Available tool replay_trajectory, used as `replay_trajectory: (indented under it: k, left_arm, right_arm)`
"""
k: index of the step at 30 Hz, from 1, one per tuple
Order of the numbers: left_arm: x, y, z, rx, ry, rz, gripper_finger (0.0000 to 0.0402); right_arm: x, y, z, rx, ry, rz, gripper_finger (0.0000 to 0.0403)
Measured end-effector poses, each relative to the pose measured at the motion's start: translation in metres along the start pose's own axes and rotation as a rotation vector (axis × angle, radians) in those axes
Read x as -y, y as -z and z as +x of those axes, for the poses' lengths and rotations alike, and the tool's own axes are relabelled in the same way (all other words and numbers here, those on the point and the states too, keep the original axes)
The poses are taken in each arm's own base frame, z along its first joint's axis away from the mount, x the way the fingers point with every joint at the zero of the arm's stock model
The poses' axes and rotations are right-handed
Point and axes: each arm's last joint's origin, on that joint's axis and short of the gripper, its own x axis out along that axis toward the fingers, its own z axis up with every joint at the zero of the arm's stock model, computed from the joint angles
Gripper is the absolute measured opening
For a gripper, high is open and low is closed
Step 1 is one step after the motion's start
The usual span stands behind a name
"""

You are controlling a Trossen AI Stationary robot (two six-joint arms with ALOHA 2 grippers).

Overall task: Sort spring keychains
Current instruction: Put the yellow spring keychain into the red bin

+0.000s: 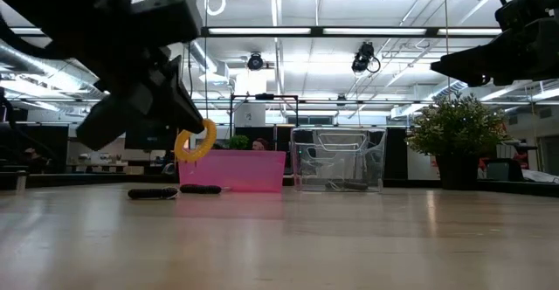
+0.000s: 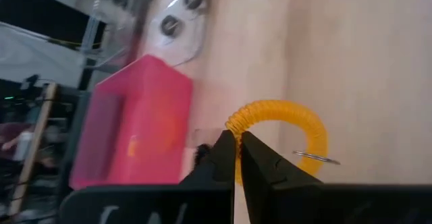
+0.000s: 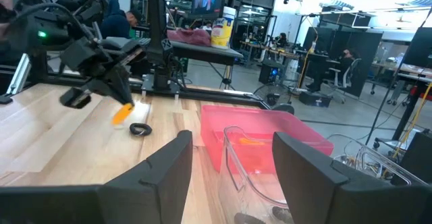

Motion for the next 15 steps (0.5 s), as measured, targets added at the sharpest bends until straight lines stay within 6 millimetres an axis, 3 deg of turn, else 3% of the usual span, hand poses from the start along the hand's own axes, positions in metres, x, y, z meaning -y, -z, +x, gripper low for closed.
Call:
replay_trajectory:
  k: [7, 15]
  left_arm:
    - [-0.019, 0.002, 0.009, -0.051, -0.084, 0.042, 0.0006]
    - [-0.070, 0.009, 0.011, -0.087, -0.170, -0.010, 0.0006]
  right_arm:
    - [0.000, 0.000, 0.000, 0.000, 0.000, 0.000, 0.0208]
    - [0.000, 0.000, 0.000, 0.000, 0.000, 0.000, 0.0208]
